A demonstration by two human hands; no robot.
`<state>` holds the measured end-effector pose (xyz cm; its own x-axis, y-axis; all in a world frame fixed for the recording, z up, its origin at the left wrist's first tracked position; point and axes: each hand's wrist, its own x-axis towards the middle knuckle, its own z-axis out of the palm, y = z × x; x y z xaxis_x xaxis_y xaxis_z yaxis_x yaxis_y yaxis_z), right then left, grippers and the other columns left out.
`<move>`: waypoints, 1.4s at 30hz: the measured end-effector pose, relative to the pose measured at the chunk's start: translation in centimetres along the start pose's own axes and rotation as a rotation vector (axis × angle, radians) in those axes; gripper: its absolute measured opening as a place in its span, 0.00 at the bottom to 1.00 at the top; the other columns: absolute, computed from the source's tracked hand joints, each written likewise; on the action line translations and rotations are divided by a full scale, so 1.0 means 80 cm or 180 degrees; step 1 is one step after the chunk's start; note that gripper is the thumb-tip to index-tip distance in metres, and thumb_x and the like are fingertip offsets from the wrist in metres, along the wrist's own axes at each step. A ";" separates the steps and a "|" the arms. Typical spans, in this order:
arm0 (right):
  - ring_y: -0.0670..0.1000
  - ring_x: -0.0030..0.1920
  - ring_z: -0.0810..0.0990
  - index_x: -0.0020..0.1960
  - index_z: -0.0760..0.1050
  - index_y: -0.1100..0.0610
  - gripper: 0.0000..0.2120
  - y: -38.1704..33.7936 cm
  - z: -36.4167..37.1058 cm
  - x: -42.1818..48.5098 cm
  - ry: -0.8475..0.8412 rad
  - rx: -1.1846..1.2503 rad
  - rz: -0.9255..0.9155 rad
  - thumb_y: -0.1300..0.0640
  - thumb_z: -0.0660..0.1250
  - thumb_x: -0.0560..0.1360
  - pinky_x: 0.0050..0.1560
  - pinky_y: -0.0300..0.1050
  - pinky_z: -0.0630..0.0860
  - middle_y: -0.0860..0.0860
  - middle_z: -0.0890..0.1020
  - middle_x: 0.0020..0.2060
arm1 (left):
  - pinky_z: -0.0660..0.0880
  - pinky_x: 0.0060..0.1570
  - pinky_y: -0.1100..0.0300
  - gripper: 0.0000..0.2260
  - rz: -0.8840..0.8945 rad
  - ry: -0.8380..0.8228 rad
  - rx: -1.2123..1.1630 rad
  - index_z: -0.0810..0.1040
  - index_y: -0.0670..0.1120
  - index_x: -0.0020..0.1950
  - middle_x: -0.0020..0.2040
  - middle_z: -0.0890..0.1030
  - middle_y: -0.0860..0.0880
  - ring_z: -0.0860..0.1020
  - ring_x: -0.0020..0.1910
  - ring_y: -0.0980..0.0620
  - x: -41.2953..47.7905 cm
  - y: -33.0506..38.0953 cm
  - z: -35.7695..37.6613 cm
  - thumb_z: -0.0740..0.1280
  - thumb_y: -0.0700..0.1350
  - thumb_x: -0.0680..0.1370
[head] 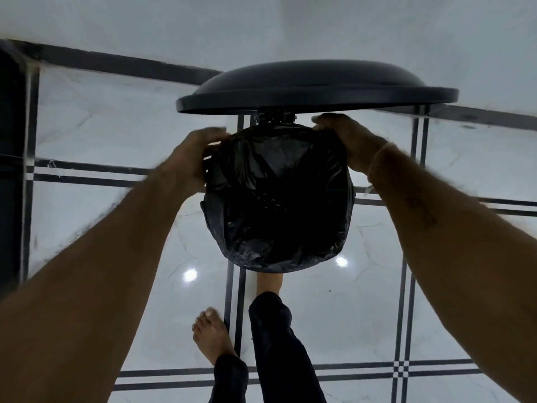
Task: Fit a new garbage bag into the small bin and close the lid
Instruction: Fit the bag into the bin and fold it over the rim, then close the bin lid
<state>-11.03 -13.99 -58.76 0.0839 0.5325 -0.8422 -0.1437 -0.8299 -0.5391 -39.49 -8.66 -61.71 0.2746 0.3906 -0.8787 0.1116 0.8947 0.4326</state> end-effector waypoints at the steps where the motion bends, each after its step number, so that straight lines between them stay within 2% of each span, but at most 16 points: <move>1: 0.50 0.36 0.77 0.41 0.75 0.57 0.15 0.008 -0.007 -0.007 -0.0006 0.0046 -0.0004 0.50 0.64 0.83 0.42 0.41 0.73 0.53 0.77 0.37 | 0.81 0.43 0.56 0.09 0.0033 0.0033 0.0032 0.86 0.51 0.50 0.44 0.85 0.54 0.84 0.44 0.52 0.001 -0.011 -0.010 0.74 0.55 0.76; 4: 0.51 0.45 0.88 0.52 0.83 0.59 0.14 0.029 -0.024 -0.011 0.0016 0.0076 0.0068 0.48 0.69 0.81 0.50 0.42 0.82 0.55 0.88 0.46 | 0.81 0.48 0.58 0.16 0.0213 0.0096 -0.0124 0.85 0.44 0.59 0.52 0.88 0.50 0.86 0.53 0.50 -0.008 -0.026 -0.011 0.73 0.54 0.79; 7: 0.53 0.51 0.89 0.55 0.84 0.59 0.18 0.035 -0.024 -0.013 0.0164 0.0109 0.0083 0.44 0.69 0.80 0.52 0.45 0.84 0.55 0.89 0.50 | 0.82 0.53 0.55 0.20 0.0181 0.0078 -0.0365 0.83 0.40 0.63 0.58 0.87 0.44 0.86 0.58 0.47 -0.015 -0.031 -0.006 0.71 0.54 0.80; 10: 0.49 0.45 0.85 0.52 0.83 0.53 0.19 0.040 -0.031 -0.021 0.0417 0.0054 0.0166 0.38 0.66 0.81 0.48 0.47 0.79 0.47 0.88 0.38 | 0.79 0.55 0.54 0.17 0.0158 -0.0015 -0.0375 0.88 0.47 0.54 0.52 0.88 0.49 0.85 0.54 0.49 -0.021 -0.037 -0.017 0.66 0.58 0.82; 12: 0.49 0.47 0.82 0.48 0.83 0.50 0.18 0.059 -0.040 -0.030 0.0620 -0.0013 0.0283 0.38 0.65 0.81 0.50 0.49 0.75 0.44 0.86 0.34 | 0.75 0.54 0.55 0.16 0.0137 0.0109 -0.0119 0.88 0.51 0.47 0.45 0.86 0.54 0.81 0.50 0.52 -0.028 -0.049 -0.027 0.66 0.59 0.82; 15: 0.51 0.53 0.84 0.54 0.85 0.52 0.19 0.091 -0.038 -0.043 0.0687 0.0155 0.0395 0.38 0.64 0.81 0.54 0.51 0.78 0.46 0.89 0.43 | 0.75 0.53 0.55 0.13 0.0044 0.0192 0.0031 0.85 0.52 0.52 0.46 0.87 0.58 0.81 0.53 0.53 -0.039 -0.067 -0.029 0.66 0.59 0.82; 17: 0.52 0.52 0.88 0.59 0.84 0.56 0.21 0.099 -0.029 -0.044 0.0737 0.0653 0.0346 0.41 0.64 0.83 0.52 0.49 0.83 0.51 0.90 0.49 | 0.77 0.53 0.53 0.16 -0.0027 0.0345 -0.0233 0.84 0.50 0.57 0.51 0.88 0.55 0.82 0.55 0.52 -0.039 -0.074 -0.022 0.66 0.59 0.82; 20: 0.50 0.46 0.90 0.54 0.84 0.59 0.19 0.106 -0.018 -0.052 0.0905 0.1254 0.0251 0.44 0.63 0.84 0.44 0.44 0.85 0.52 0.90 0.46 | 0.77 0.64 0.49 0.21 0.0025 0.0541 -0.0612 0.82 0.45 0.65 0.63 0.85 0.48 0.80 0.65 0.48 -0.039 -0.079 -0.010 0.62 0.59 0.84; 24: 0.51 0.46 0.77 0.42 0.76 0.53 0.14 0.140 0.004 -0.082 0.1624 0.1165 0.0124 0.49 0.62 0.84 0.53 0.48 0.70 0.52 0.78 0.42 | 0.74 0.56 0.55 0.16 0.0187 0.1063 -0.0662 0.82 0.50 0.53 0.55 0.83 0.52 0.78 0.59 0.51 -0.065 -0.103 0.009 0.62 0.60 0.84; 27: 0.54 0.51 0.77 0.56 0.81 0.59 0.17 0.174 0.029 -0.106 0.1955 0.1519 0.0191 0.45 0.63 0.84 0.50 0.50 0.73 0.53 0.79 0.50 | 0.73 0.53 0.53 0.17 0.0059 0.1539 -0.0696 0.77 0.51 0.46 0.48 0.79 0.54 0.77 0.49 0.53 -0.092 -0.135 0.022 0.63 0.64 0.81; 30: 0.55 0.60 0.82 0.69 0.78 0.54 0.24 0.207 0.047 -0.118 0.1554 0.2392 0.0567 0.39 0.59 0.84 0.59 0.55 0.81 0.52 0.83 0.61 | 0.79 0.56 0.48 0.23 -0.0217 0.1019 -0.1365 0.79 0.49 0.66 0.60 0.83 0.49 0.81 0.59 0.48 -0.110 -0.165 0.037 0.61 0.64 0.82; 32: 0.58 0.66 0.81 0.74 0.75 0.56 0.27 0.224 0.054 -0.121 0.1334 0.2853 0.0547 0.39 0.57 0.85 0.69 0.59 0.77 0.55 0.82 0.67 | 0.78 0.64 0.45 0.24 -0.0188 0.0913 -0.1781 0.77 0.46 0.71 0.66 0.82 0.45 0.81 0.63 0.45 -0.114 -0.174 0.040 0.60 0.61 0.83; 35: 0.57 0.61 0.83 0.74 0.74 0.58 0.27 0.234 0.061 -0.131 0.1376 0.3139 0.0503 0.40 0.57 0.85 0.58 0.55 0.81 0.56 0.84 0.62 | 0.73 0.71 0.44 0.22 -0.0090 0.0947 -0.1898 0.76 0.45 0.71 0.69 0.80 0.43 0.80 0.64 0.45 -0.119 -0.174 0.046 0.59 0.58 0.85; 37: 0.55 0.58 0.83 0.73 0.75 0.57 0.27 0.234 0.064 -0.143 0.1384 0.2894 0.0630 0.38 0.57 0.85 0.56 0.53 0.79 0.54 0.84 0.61 | 0.75 0.68 0.46 0.20 -0.0213 0.0984 -0.1761 0.77 0.46 0.70 0.67 0.81 0.43 0.80 0.64 0.44 -0.126 -0.172 0.047 0.59 0.57 0.85; 39: 0.54 0.59 0.82 0.70 0.76 0.55 0.26 0.226 0.065 -0.160 0.1385 0.2319 0.0722 0.38 0.56 0.85 0.63 0.54 0.76 0.53 0.83 0.64 | 0.75 0.63 0.48 0.18 -0.0355 0.1103 -0.1333 0.78 0.48 0.63 0.61 0.81 0.47 0.79 0.61 0.46 -0.141 -0.160 0.048 0.60 0.59 0.85; 42: 0.54 0.65 0.79 0.67 0.74 0.54 0.22 0.189 0.064 -0.182 0.1812 0.1467 0.0437 0.39 0.56 0.85 0.69 0.57 0.73 0.51 0.80 0.64 | 0.72 0.55 0.51 0.17 -0.0166 0.1628 -0.0605 0.73 0.49 0.43 0.46 0.75 0.50 0.74 0.44 0.52 -0.160 -0.124 0.052 0.62 0.59 0.84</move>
<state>-19.50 -33.41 -54.61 0.5153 0.1567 -0.8426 -0.5780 -0.6623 -0.4767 -40.15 -23.45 -53.88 -0.2315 0.3578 -0.9047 -0.0750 0.9206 0.3832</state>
